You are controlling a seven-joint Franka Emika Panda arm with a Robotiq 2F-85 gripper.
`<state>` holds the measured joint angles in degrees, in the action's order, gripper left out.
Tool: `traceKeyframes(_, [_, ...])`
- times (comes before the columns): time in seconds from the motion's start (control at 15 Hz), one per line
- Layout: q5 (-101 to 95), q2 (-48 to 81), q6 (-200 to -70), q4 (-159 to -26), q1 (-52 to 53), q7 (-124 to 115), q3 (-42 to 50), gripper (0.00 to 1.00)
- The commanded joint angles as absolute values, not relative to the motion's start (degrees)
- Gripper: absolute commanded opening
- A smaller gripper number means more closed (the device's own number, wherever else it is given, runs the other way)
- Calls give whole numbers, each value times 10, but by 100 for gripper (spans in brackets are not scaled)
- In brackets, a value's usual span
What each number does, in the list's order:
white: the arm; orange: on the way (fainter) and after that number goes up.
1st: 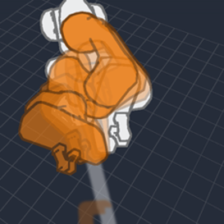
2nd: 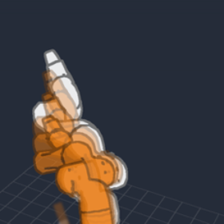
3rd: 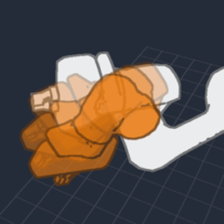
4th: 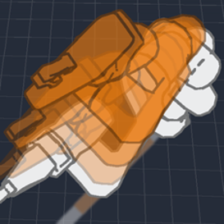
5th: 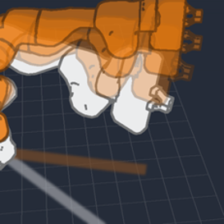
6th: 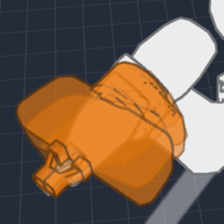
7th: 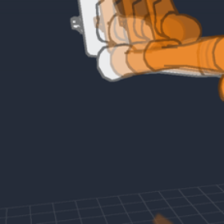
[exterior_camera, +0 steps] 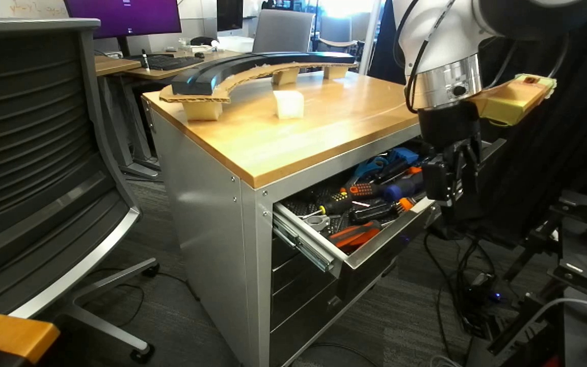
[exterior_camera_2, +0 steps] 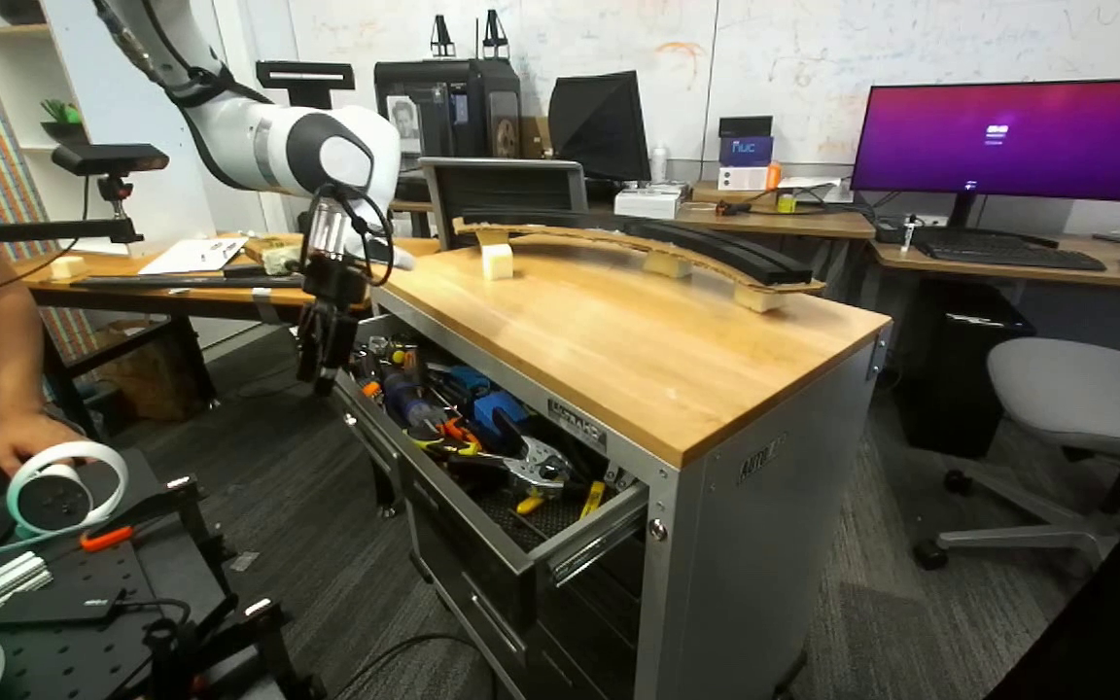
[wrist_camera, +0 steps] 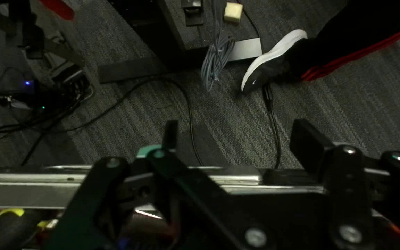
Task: Put the screwdriver inside the open drawer, close the open drawer
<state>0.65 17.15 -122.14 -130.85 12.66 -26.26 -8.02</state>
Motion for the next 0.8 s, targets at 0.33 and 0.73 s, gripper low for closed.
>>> traceKeyframes(0.33, [-96,191,-1454,-1358,171,-333,-40,12])
traceKeyframes(0.73, [-329,235,-1575,-1329,253,-526,67,0])
